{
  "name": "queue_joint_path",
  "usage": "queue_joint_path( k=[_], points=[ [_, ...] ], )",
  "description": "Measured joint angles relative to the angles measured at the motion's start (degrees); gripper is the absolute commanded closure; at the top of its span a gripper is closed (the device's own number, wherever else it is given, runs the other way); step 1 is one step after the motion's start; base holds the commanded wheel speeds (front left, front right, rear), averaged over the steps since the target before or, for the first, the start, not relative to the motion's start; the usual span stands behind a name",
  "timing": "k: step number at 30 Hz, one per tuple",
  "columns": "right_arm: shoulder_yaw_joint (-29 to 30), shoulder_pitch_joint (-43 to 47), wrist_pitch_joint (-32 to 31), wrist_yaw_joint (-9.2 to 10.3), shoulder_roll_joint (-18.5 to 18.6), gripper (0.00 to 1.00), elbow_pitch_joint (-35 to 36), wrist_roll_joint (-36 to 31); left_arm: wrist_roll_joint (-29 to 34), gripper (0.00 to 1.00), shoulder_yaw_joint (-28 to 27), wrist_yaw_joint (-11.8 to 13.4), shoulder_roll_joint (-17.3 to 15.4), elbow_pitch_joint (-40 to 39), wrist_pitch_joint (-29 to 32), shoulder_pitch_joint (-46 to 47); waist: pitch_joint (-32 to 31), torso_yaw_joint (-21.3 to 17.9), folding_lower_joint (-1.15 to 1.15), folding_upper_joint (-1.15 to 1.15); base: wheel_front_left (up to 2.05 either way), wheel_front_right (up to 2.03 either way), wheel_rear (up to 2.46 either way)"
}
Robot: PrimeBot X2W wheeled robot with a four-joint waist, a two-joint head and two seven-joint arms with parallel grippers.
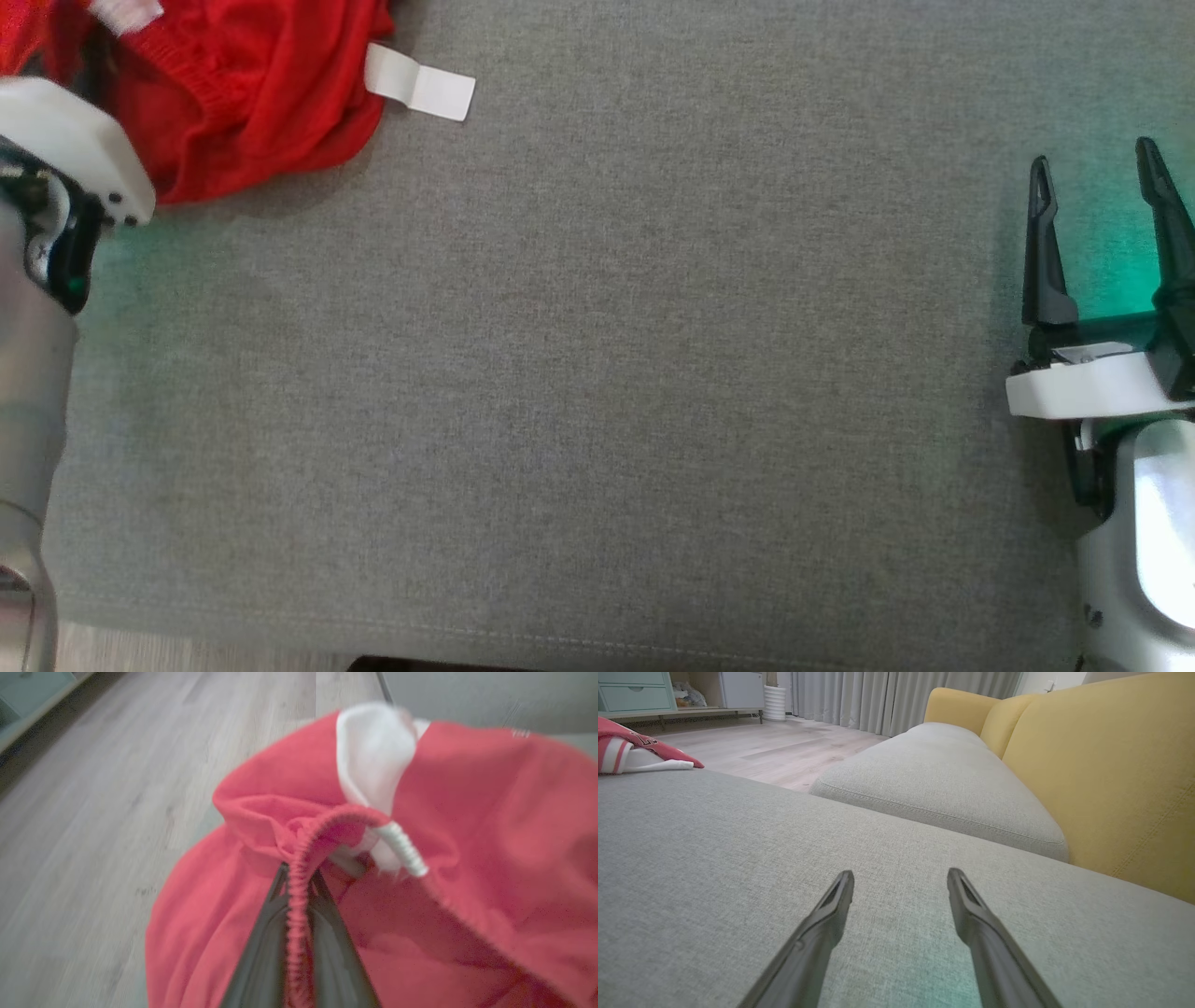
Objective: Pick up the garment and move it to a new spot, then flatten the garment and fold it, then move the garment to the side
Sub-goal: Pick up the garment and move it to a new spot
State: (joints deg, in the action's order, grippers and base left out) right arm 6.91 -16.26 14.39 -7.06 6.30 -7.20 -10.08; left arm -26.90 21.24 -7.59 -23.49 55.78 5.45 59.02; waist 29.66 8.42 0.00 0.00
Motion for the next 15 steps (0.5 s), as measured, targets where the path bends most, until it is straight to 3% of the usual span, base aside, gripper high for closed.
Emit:
queue_joint_path(
  k=[7, 15],
  points=[
    [-0.6, -0.2, 0.0, 0.0, -0.8, 0.0, -1.8, 1.1, 0.7, 1.0, 4.8, 0.0, -0.3, -4.6, -14.1, 4.5, -3.3, -0.4, 0.0, 0.0, 0.0, 0.0, 0.0],
    [-2.3, 1.1, 0.0, 0.0, -2.7, 0.0, -3.0, 2.6, 2.1, 1.0, 12.1, 0.0, -0.7, -12.5, -17.7, 8.6, -10.0, -2.3, 0.01, 0.0, 0.0, 0.0, 0.0]
  ],
)
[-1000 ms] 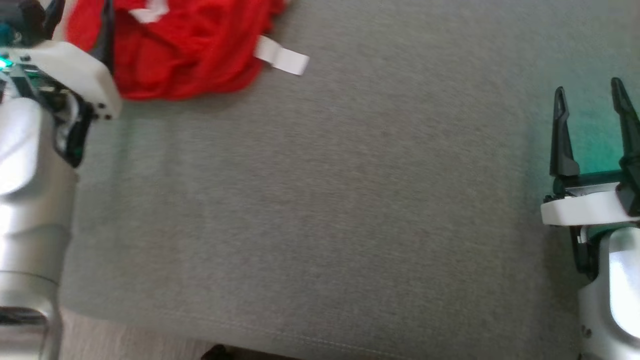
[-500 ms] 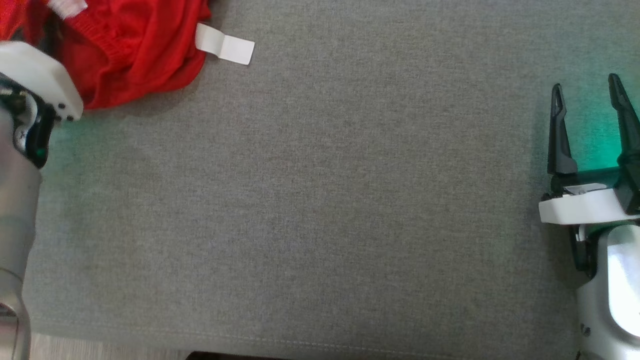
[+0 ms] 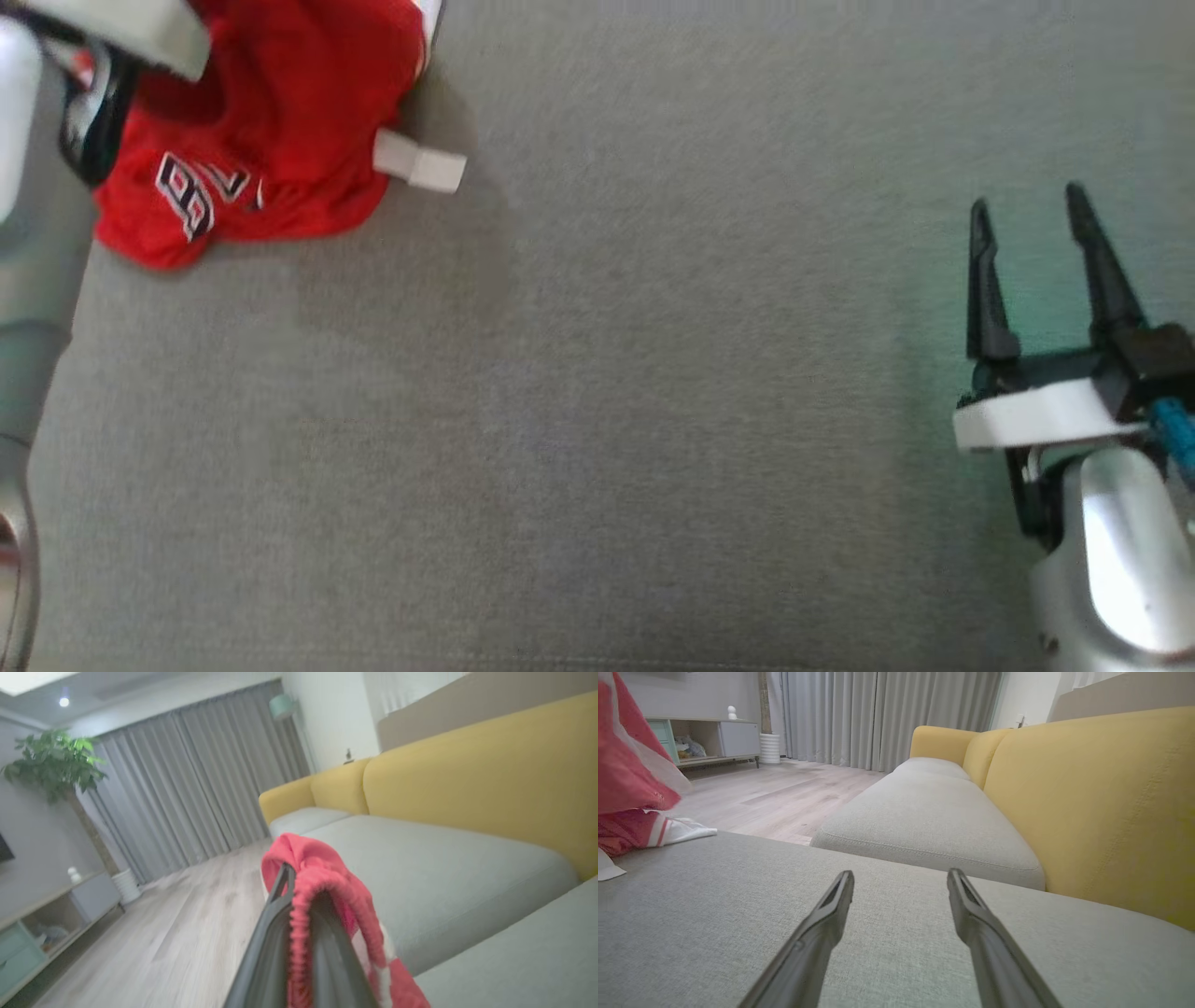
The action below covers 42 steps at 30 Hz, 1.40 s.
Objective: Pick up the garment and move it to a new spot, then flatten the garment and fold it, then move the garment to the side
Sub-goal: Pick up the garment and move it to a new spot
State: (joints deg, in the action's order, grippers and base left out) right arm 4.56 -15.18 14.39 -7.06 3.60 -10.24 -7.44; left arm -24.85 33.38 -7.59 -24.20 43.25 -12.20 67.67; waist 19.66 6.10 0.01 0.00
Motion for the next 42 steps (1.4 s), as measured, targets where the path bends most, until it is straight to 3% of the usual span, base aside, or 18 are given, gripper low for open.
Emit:
queue_joint_path(
  k=[7, 12, 17, 24, 28, 30, 31, 32, 35, 37, 42],
  points=[
    [-1.5, 5.4, 0.0, 0.0, -0.5, 0.0, -1.0, 4.3, -2.5, 1.0, 6.0, 0.0, 0.0, -10.0, 0.3, 4.4, -7.7, -5.6, 0.0, 0.0, 0.0, 0.0, 0.0],
    [-2.3, 9.2, 0.0, 0.0, -0.8, 0.0, -1.0, 7.0, -6.3, 1.0, 9.8, 0.0, 0.6, -13.9, 2.2, 7.0, -11.9, -12.0, 0.0, 0.0, 0.0, 0.0, 0.0],
    [-3.5, 10.0, 0.0, 0.0, -0.8, 0.0, -0.5, 9.3, -10.8, 1.0, 14.8, 0.0, 3.4, -15.0, 4.1, 8.8, -14.4, -19.3, 0.0, 0.0, 0.0, 0.0, 0.0],
    [-5.5, 9.6, 0.0, 0.0, -0.8, 0.0, 1.5, 13.1, -11.0, 1.0, 28.5, 0.0, 4.9, -13.2, 3.4, 7.2, -14.2, -28.2, 0.0, 0.0, 0.0, 0.0, 0.0],
    [-7.0, 8.6, 0.0, 0.0, -0.8, 0.0, 2.1, 16.3, -11.0, 1.0, 37.9, 0.0, 4.5, -7.8, 2.1, 2.0, -11.6, -30.9, 0.0, 0.0, 0.0, 0.0, 0.0],
    [-8.4, 7.4, 0.0, 0.0, -0.9, 0.0, 2.5, 17.5, -13.5, 0.98, 39.6, 0.0, 4.2, -4.3, 2.0, -2.7, -10.3, -31.9, -0.01, 0.0, 0.0, 0.0, 0.0],
    [-9.2, 6.9, 0.0, 0.0, -0.9, 0.0, 2.8, 18.1, -15.0, 0.62, 40.1, 0.0, 4.1, -2.6, 2.1, -5.3, -9.7, -32.3, -0.01, 0.0, 0.0, 0.0, 0.0],
    [-9.9, 6.5, 0.0, 0.0, -0.9, 0.0, 2.9, 18.3, -16.4, 0.0, 40.5, 0.0, 4.0, -0.8, 2.0, -7.6, -9.2, -32.7, -0.01, 0.0, 0.0, 0.0, 0.0],
    [-10.9, 6.3, 0.0, 0.0, -0.9, 0.0, 2.7, 18.5, -21.1, 0.0, 37.8, 0.4, 4.5, 4.4, -0.2, -12.7, -8.6, -33.3, -0.03, 0.0, 0.0, 0.0, 0.0],
    [-10.6, 6.5, 0.0, 0.0, -0.9, 0.0, 2.5, 18.5, -25.1, 0.0, 33.0, 2.3, 5.4, 6.1, -1.6, -15.1, -8.9, -32.8, 0.0, 0.0, 0.0, 0.0, 0.0],
    [-8.9, 8.8, 0.0, 0.0, -0.9, 0.0, 1.2, 17.0, -30.9, 0.0, 22.5, 4.5, 8.6, 3.9, -2.1, -23.9, -10.5, -28.9, 0.0, 0.0, 0.0, 0.0, 0.0]
  ],
)
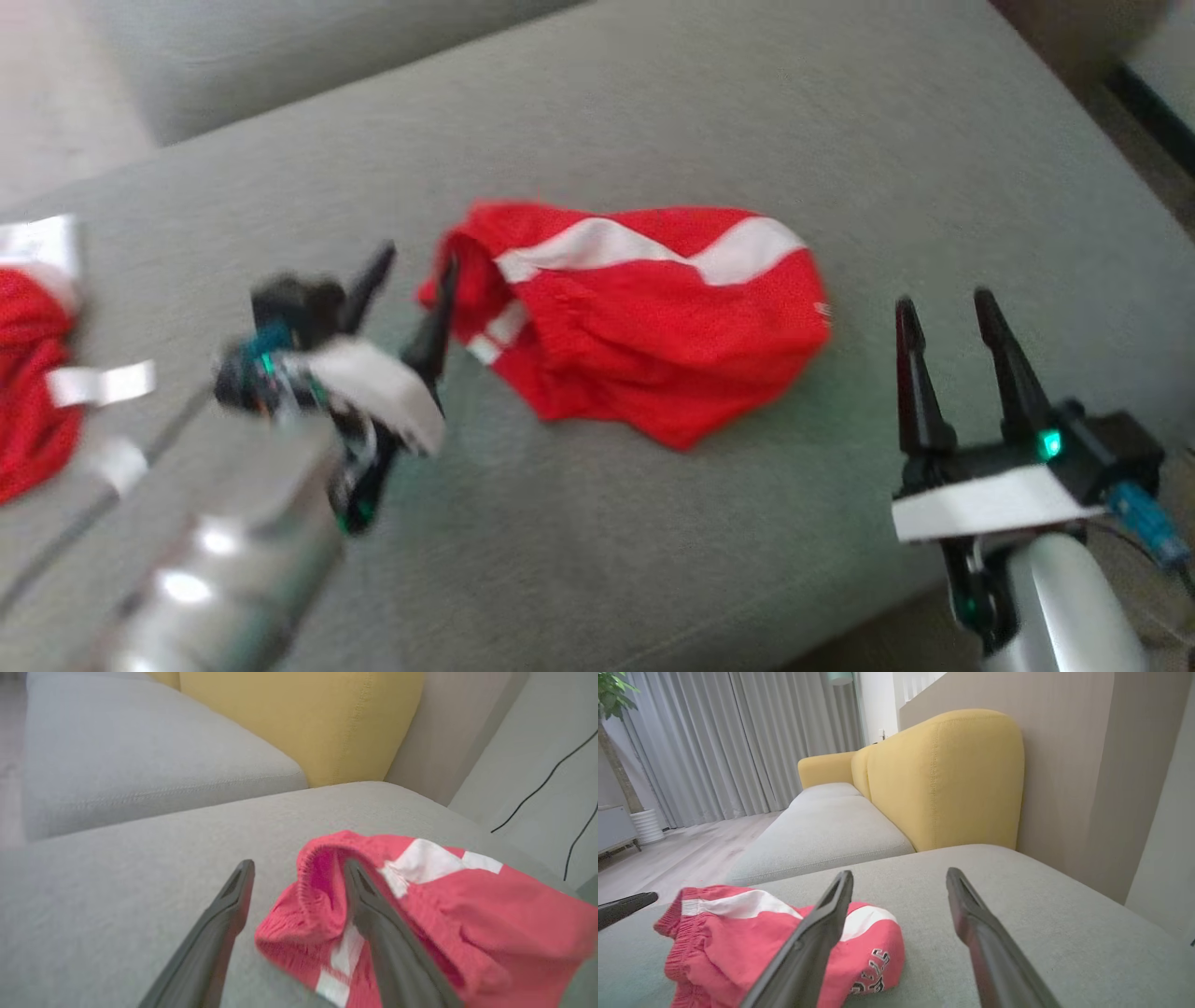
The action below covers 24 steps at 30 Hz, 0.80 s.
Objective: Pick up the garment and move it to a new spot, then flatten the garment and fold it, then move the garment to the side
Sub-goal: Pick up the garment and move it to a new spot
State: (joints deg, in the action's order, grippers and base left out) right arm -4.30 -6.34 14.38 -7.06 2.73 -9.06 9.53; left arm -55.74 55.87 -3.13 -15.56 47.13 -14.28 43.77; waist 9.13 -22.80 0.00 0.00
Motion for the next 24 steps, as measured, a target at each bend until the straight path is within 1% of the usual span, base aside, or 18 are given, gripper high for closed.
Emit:
queue_joint_path(
  k=[1, 2, 6, 8, 10, 12, 14, 15, 17, 19, 20, 24],
  points=[
    [0.4, 0.8, 0.0, 0.0, 0.0, 0.0, -0.2, -0.6, 0.8, 0.0, -2.2, 1.0, 0.4, -1.5, 0.0, -2.5, -0.5, 1.2, 0.0, 0.0, 0.0, 0.0, 0.0],
    [0.4, 0.8, 0.0, 0.0, 0.0, 0.0, -0.2, -0.6, 0.8, 0.0, -2.2, 1.0, 0.4, -1.5, 0.0, -2.5, -0.5, 1.2, 0.0, 0.0, 0.0, 0.0, 0.0],
    [1.8, 3.4, 0.0, 0.0, 0.0, 0.0, -1.5, -2.7, 5.7, 0.0, -9.1, 3.4, 1.7, -7.3, 0.0, -12.5, -2.3, 6.5, 0.0, 0.0, 0.0, 0.0, 0.0],
    [2.6, 4.7, 0.0, 0.0, -0.1, 0.0, -1.9, -3.2, 8.8, 0.0, -14.1, 5.1, 2.9, -11.7, 0.0, -18.9, -3.5, 9.4, 0.0, 0.0, 0.0, 0.0, 0.0],
    [3.9, 6.2, 0.0, 0.0, -0.1, 0.0, -1.8, -3.2, 14.3, 0.0, -18.9, 7.5, 4.0, -16.8, 0.0, -25.3, -4.7, 12.4, 0.0, 0.0, 0.0, 0.0, 0.0],
    [5.0, 7.7, 0.0, 0.0, -0.1, 0.0, -1.7, -3.5, 21.5, 0.0, -23.5, 10.3, 5.2, -22.0, 0.0, -31.3, -5.9, 15.2, 0.0, 0.0, 0.0, 0.0, 0.0],
    [5.6, 9.3, 0.0, 0.0, -0.1, 0.0, -1.6, -4.1, 27.2, 0.0, -29.3, 11.8, 7.2, -27.4, 0.0, -37.1, -7.0, 18.1, 0.0, 0.0, 0.0, 0.0, 0.0],
    [5.5, 9.9, 0.0, 0.0, -0.1, 0.0, -1.7, -4.3, 29.8, 0.0, -31.7, 12.2, 8.1, -30.0, 0.0, -39.6, -7.5, 19.4, 0.0, 0.0, 0.0, 0.0, 0.0],
    [5.2, 11.0, 0.0, 0.0, -0.1, 0.0, -1.6, -5.4, 34.8, 0.0, -35.4, 11.9, 9.6, -34.4, 0.0, -44.1, -8.7, 21.6, 0.0, 0.0, 0.0, 0.0, 0.0],
    [4.9, 12.0, 0.0, 0.0, -0.2, 0.0, -1.5, -6.0, 38.1, 0.0, -38.4, 10.7, 10.9, -37.9, 0.0, -47.5, -9.9, 23.4, 0.0, 0.0, 0.0, 0.0, 0.0],
    [4.6, 13.2, 0.0, 0.0, -0.2, 0.0, -1.5, -6.5, 40.5, 0.0, -40.5, 9.5, 11.6, -40.2, -0.1, -50.0, -11.2, 24.6, 0.0, 0.0, 0.0, 0.0, 0.0],
    [3.2, 14.9, 0.0, 0.0, -0.2, 0.0, -1.5, -7.1, 45.2, 0.0, -41.8, 7.8, 11.9, -42.0, -0.2, -52.5, -13.1, 25.6, 0.01, 0.0, 0.0, 0.0, 0.0]
  ],
)
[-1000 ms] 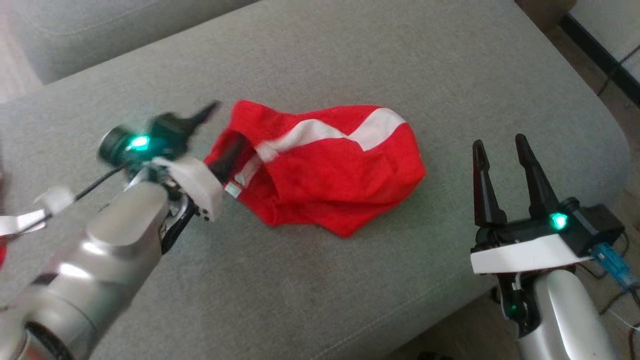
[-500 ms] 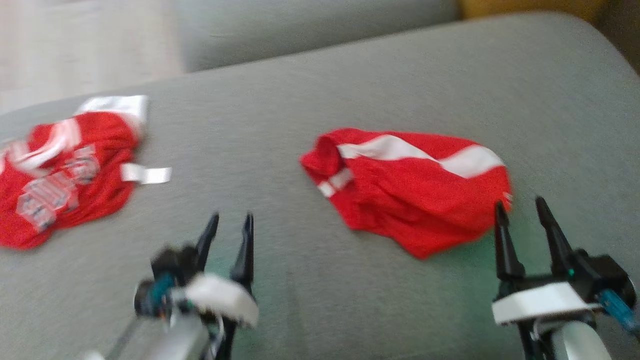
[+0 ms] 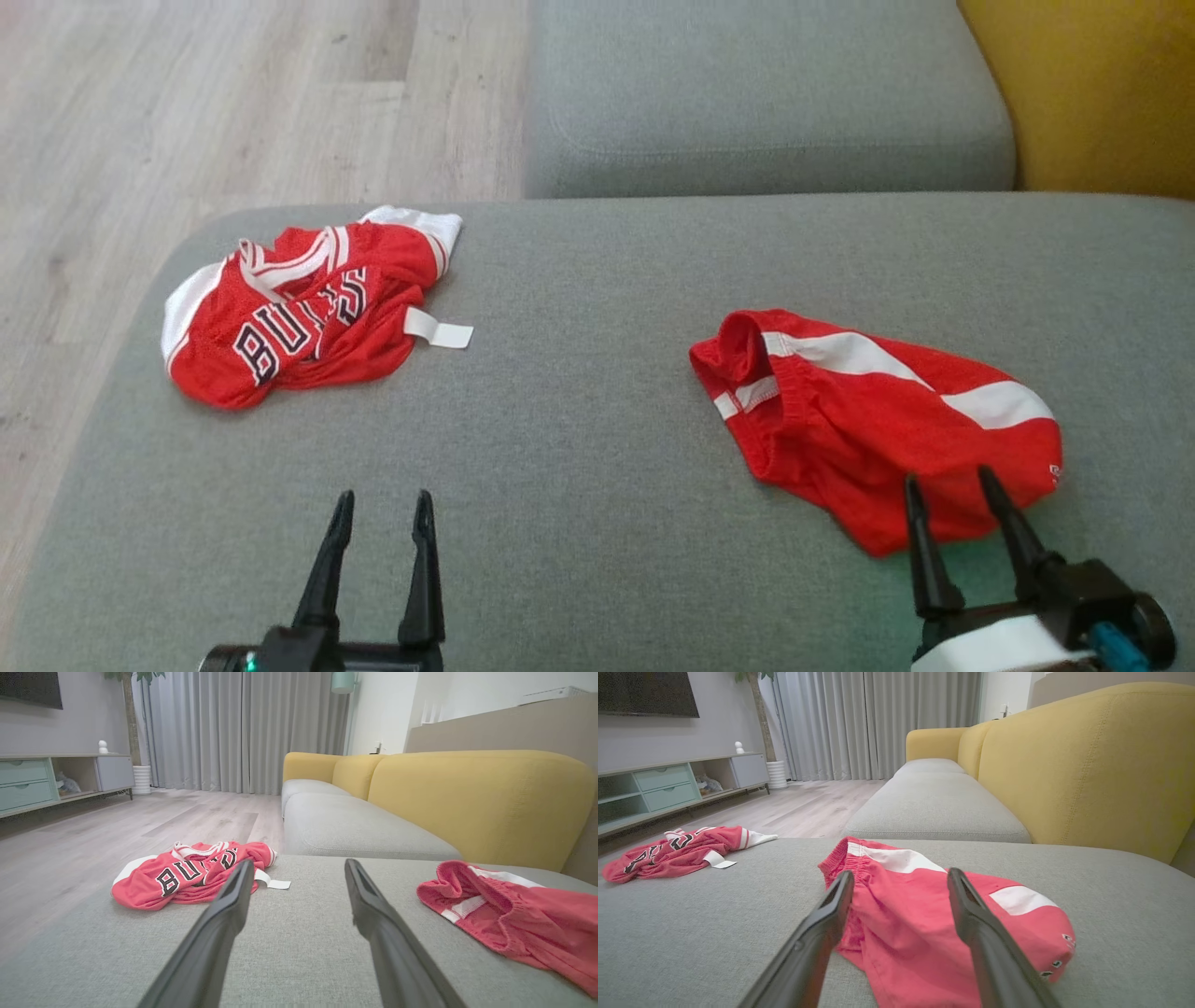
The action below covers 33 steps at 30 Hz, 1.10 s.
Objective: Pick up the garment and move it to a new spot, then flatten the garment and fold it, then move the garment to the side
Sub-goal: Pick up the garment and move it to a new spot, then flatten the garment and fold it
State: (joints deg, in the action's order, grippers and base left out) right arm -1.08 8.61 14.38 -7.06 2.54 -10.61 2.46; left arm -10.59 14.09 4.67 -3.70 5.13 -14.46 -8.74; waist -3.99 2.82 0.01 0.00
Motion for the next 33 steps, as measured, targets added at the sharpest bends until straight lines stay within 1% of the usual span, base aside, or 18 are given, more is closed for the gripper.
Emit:
queue_joint_path(
  k=[5, 11, 21, 24, 26, 27, 29, 31, 33],
  points=[
    [-0.6, 0.2, 0.0, 0.0, 0.0, 0.0, -0.1, 0.0, 2.6, 0.0, -0.5, -1.0, 0.3, -0.7, 0.0, -0.9, -0.2, -1.1, 0.0, 0.0, 0.0, 0.0, 0.0],
    [-0.6, 0.2, 0.0, 0.0, 0.0, 0.0, -0.1, 0.0, 2.2, 0.0, -0.4, -1.0, 0.3, -0.9, 0.0, -1.0, -0.3, -2.0, 0.0, 0.0, 0.0, 0.0, 0.0],
    [-0.9, 0.2, 0.0, 0.0, 0.0, 0.0, -0.1, 0.0, 1.4, 0.0, -0.4, -0.9, 0.3, -0.6, 0.0, -1.1, -0.5, -2.5, 0.0, 0.0, 0.0, 0.0, 0.0],
    [-1.7, 0.2, 0.0, 0.0, 0.0, 0.0, -0.4, -0.2, 0.8, 0.0, -0.2, -1.0, 0.3, 0.2, 0.0, -1.1, -0.3, -3.5, 0.0, 0.0, 0.0, 0.0, 0.0],
    [-1.8, 0.2, 0.0, 0.0, 0.0, 0.0, -0.4, -0.5, -1.2, 0.0, 0.6, -1.7, 0.3, 0.6, 0.0, -1.1, 0.0, -4.5, -0.01, 0.0, 0.0, 0.0, 0.0],
    [-2.0, 0.1, 0.0, 0.0, 0.0, 0.0, -0.3, -0.5, -3.3, 0.0, 1.0, -2.7, 0.3, 0.6, 0.0, -1.0, 0.2, -5.1, -0.01, 0.0, 0.0, 0.0, 0.0],
    [-2.4, 0.0, 0.0, 0.0, 0.0, 0.0, 0.1, -0.5, -10.5, 0.0, 2.0, -5.6, 0.3, 0.7, 0.0, -0.4, 0.8, -6.3, -0.01, 0.0, 0.0, 0.0, 0.0],
    [-3.0, -0.5, 0.0, 0.0, 0.0, 0.0, 0.6, -0.5, -16.0, 0.0, 3.7, -8.4, 0.4, 2.4, 0.0, 1.8, 1.6, -7.7, -0.01, 0.0, 0.0, 0.0, 0.0],
    [-3.6, -1.5, 0.0, 0.0, 0.0, 0.0, 1.0, -0.5, -22.4, 0.0, 6.4, -10.2, 0.4, 5.0, 0.0, 5.4, 2.6, -9.2, -0.01, 0.0, 0.0, 0.0, 0.0]
  ],
)
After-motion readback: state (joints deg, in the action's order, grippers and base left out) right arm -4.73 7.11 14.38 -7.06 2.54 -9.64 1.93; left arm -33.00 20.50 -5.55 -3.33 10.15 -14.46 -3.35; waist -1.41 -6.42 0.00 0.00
